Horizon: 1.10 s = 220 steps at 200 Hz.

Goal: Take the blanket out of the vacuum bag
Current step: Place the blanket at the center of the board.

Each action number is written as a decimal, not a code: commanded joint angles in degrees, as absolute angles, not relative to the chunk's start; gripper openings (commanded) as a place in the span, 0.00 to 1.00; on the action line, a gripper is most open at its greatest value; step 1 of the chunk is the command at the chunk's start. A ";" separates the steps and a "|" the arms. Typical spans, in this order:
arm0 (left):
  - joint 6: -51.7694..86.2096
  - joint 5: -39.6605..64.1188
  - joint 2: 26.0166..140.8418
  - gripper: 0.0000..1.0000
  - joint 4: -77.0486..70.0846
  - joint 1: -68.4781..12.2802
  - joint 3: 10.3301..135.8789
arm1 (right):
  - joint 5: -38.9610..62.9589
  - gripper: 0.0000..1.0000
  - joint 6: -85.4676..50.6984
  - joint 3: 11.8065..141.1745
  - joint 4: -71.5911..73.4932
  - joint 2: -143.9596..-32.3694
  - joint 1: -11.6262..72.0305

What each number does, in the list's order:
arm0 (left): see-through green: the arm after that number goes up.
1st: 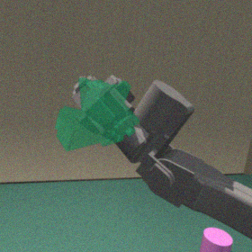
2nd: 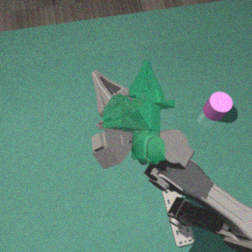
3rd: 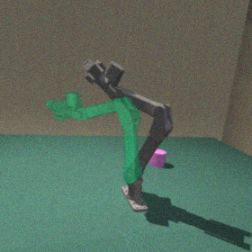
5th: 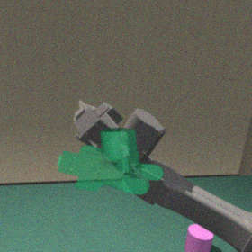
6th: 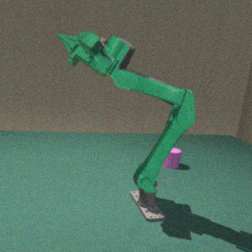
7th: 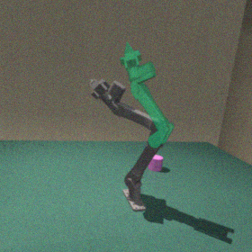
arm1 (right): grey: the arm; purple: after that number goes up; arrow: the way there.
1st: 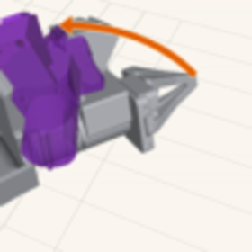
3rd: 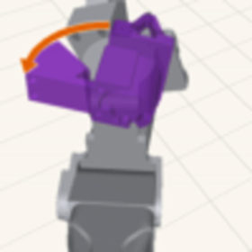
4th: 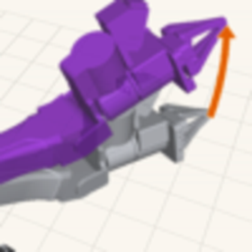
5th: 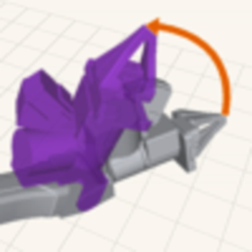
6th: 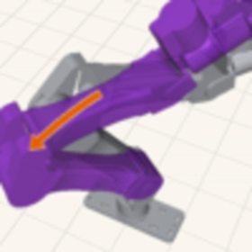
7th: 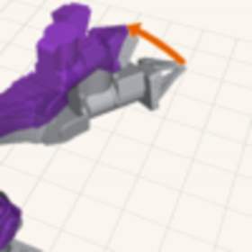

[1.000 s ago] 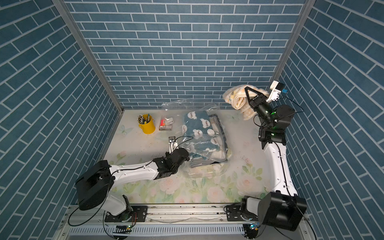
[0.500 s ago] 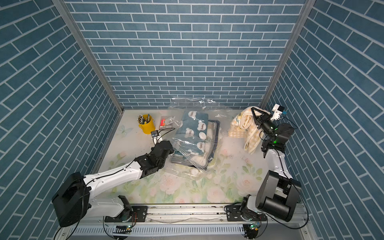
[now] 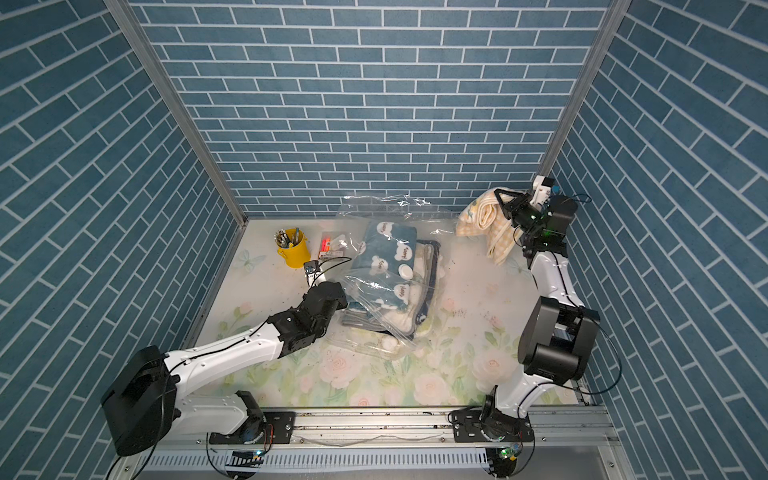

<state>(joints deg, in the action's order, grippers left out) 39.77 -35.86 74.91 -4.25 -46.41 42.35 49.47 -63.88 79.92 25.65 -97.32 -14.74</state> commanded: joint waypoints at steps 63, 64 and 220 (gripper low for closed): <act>40.07 -30.83 74.35 0.00 -7.20 -46.32 39.51 | 33.60 0.00 -51.09 29.63 23.27 -77.29 -19.50; 40.07 -30.71 74.44 0.00 -7.20 -46.36 39.49 | 33.41 0.00 -51.12 29.05 23.50 -77.10 -19.59; 38.50 -28.17 70.39 0.00 -10.00 -48.04 36.52 | 41.19 0.56 -50.42 13.98 1.62 -47.69 -20.92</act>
